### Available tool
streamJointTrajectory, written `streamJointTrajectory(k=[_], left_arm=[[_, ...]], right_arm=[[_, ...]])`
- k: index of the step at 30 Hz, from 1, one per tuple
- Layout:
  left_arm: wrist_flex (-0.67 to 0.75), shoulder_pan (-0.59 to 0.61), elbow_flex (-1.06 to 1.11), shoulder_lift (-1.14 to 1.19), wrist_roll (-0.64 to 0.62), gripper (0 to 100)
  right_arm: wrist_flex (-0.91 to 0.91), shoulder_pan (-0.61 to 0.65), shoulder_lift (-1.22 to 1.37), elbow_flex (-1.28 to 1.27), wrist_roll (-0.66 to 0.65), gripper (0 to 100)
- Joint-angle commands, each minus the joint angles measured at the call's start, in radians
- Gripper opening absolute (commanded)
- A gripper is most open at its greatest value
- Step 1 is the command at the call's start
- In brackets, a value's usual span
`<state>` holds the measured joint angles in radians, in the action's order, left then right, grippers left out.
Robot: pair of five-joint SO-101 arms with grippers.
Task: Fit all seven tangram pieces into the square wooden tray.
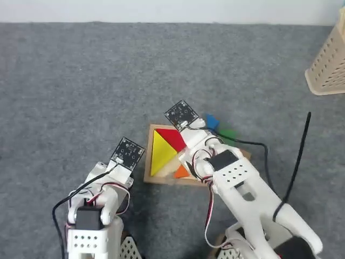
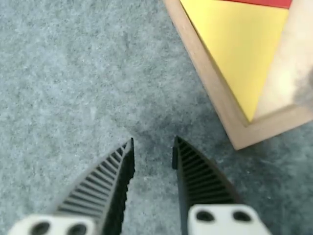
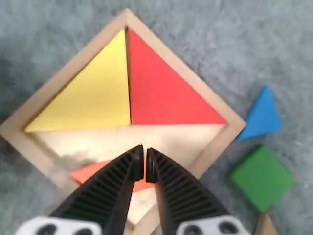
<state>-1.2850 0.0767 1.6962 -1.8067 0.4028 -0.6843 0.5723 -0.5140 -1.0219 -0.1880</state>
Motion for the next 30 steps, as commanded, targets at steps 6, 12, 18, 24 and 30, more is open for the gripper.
streamJointTrajectory(k=[6,12,18,24,30], left_arm=[[0.002,0.003,-0.012,-0.021,-0.011,12],[0.002,0.003,-0.012,-0.021,-0.011,12],[0.002,0.003,-0.012,-0.021,-0.011,12],[0.002,0.003,-0.012,-0.021,-0.011,12],[0.002,0.003,-0.012,-0.021,-0.011,12]], right_arm=[[-0.031,-0.008,0.094,0.084,-0.014,0.6],[-0.116,0.025,0.188,0.161,-0.014,0.6],[-0.127,0.151,0.259,0.17,-0.012,0.6],[-0.108,0.191,0.265,0.17,-0.005,0.6],[-0.008,0.206,0.272,0.169,-0.005,0.6]])
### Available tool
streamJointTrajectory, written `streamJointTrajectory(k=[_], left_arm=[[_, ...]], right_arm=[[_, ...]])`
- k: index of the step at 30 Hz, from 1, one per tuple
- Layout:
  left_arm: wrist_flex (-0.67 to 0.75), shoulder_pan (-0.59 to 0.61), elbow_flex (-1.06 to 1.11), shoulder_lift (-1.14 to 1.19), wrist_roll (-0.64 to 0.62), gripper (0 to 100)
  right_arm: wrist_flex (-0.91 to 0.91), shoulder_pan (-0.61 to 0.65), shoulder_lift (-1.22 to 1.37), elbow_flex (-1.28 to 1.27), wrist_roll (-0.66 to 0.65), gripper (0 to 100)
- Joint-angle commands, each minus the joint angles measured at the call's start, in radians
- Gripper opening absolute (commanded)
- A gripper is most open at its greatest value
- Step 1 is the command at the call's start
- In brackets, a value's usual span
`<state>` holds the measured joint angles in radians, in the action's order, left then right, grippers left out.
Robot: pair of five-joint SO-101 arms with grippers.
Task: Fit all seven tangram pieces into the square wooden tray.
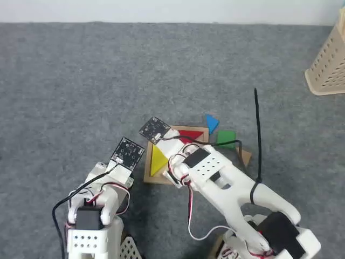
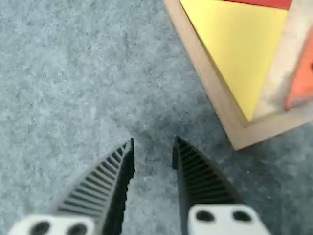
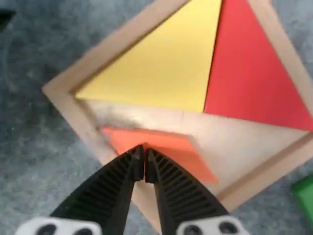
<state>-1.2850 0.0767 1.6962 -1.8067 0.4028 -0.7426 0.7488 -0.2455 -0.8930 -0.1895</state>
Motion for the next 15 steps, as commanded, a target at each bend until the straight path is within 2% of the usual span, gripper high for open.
streamJointTrajectory(k=[1,5,15], left_arm=[[0.002,0.003,-0.012,-0.021,-0.011,12],[0.002,0.003,-0.012,-0.021,-0.011,12],[0.002,0.003,-0.012,-0.021,-0.011,12]], right_arm=[[0.056,0.041,0.004,0.04,-0.003,0.6],[0.048,0.068,-0.008,0.04,-0.003,0.6],[-0.042,-0.013,-0.213,0.031,0.041,0.6]])
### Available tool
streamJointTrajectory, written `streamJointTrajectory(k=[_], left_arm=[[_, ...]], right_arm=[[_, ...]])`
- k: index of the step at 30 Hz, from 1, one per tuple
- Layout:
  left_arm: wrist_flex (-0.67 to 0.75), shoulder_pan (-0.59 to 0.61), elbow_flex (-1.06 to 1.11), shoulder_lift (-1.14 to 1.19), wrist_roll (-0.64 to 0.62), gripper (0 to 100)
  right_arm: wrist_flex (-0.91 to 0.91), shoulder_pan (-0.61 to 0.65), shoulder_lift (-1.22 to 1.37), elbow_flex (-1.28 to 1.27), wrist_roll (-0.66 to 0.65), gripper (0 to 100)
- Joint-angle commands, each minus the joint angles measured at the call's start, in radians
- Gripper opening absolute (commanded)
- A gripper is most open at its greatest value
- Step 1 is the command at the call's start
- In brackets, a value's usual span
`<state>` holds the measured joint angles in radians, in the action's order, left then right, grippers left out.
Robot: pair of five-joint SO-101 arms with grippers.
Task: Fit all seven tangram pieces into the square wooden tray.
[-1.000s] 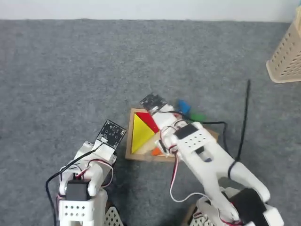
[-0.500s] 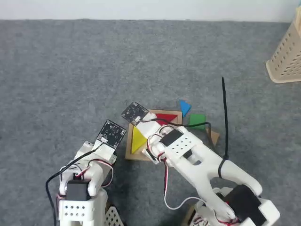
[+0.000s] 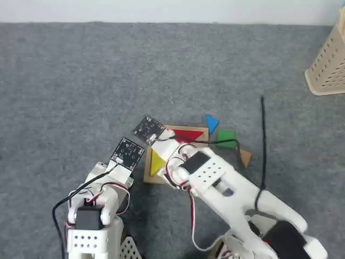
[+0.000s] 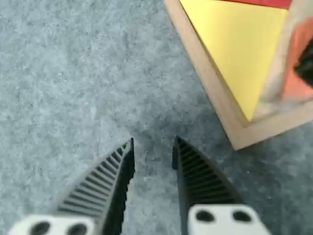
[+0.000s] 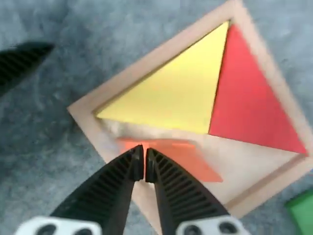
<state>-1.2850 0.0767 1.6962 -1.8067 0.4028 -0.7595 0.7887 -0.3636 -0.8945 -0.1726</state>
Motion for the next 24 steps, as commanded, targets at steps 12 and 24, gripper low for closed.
streamJointTrajectory(k=[12,24], left_arm=[[0.002,0.003,-0.012,-0.021,-0.011,12],[0.002,0.003,-0.012,-0.021,-0.011,12]], right_arm=[[0.031,-0.119,0.076,0.008,0.021,0.6],[0.036,0.016,0.143,0.041,0.025,0.6]])
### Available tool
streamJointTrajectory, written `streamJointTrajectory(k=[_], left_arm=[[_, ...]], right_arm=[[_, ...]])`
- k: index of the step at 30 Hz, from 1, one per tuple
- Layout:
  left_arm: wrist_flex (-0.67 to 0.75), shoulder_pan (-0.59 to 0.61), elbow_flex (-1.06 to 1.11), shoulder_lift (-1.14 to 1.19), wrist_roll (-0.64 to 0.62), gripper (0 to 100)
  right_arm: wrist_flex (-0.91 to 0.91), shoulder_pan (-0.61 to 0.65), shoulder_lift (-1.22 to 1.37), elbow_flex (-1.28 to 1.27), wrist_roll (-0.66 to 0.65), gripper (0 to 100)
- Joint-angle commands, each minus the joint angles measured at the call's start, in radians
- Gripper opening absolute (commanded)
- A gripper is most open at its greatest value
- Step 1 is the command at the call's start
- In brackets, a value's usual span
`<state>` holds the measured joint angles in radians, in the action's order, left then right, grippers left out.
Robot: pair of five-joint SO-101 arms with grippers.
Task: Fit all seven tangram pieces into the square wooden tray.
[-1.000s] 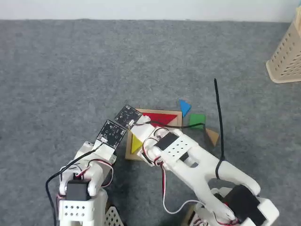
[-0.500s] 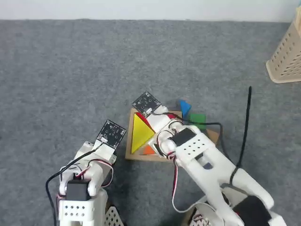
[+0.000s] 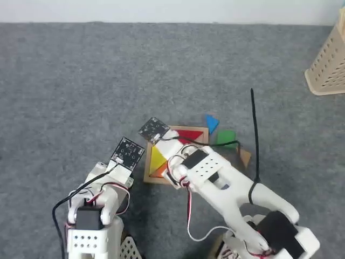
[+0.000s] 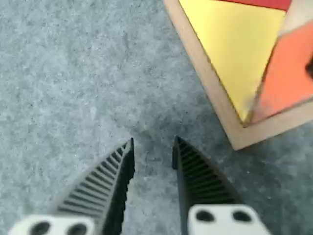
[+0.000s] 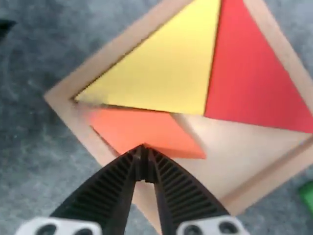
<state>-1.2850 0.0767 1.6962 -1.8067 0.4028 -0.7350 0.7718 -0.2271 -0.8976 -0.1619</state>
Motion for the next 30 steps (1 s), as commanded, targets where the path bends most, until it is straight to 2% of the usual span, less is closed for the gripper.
streamJointTrajectory(k=[1,9,13,21,26,30], left_arm=[[0.002,0.003,-0.012,-0.021,-0.011,12],[0.002,0.003,-0.012,-0.021,-0.011,12],[0.002,0.003,-0.012,-0.021,-0.011,12],[0.002,0.003,-0.012,-0.021,-0.011,12],[0.002,0.003,-0.012,-0.021,-0.011,12],[0.002,0.003,-0.012,-0.021,-0.011,12]], right_arm=[[0.015,0.042,0.007,0.044,0.012,0.6],[0.002,0.067,-0.053,0.043,0.012,0.6],[-0.087,0.036,-0.182,0.044,0.012,0.6],[-0.2,-0.202,-0.441,0.044,0.012,0.6],[-0.2,-0.358,-0.39,0.074,0.011,0.7],[-0.229,-0.409,-0.249,0.155,0.011,4.7]])
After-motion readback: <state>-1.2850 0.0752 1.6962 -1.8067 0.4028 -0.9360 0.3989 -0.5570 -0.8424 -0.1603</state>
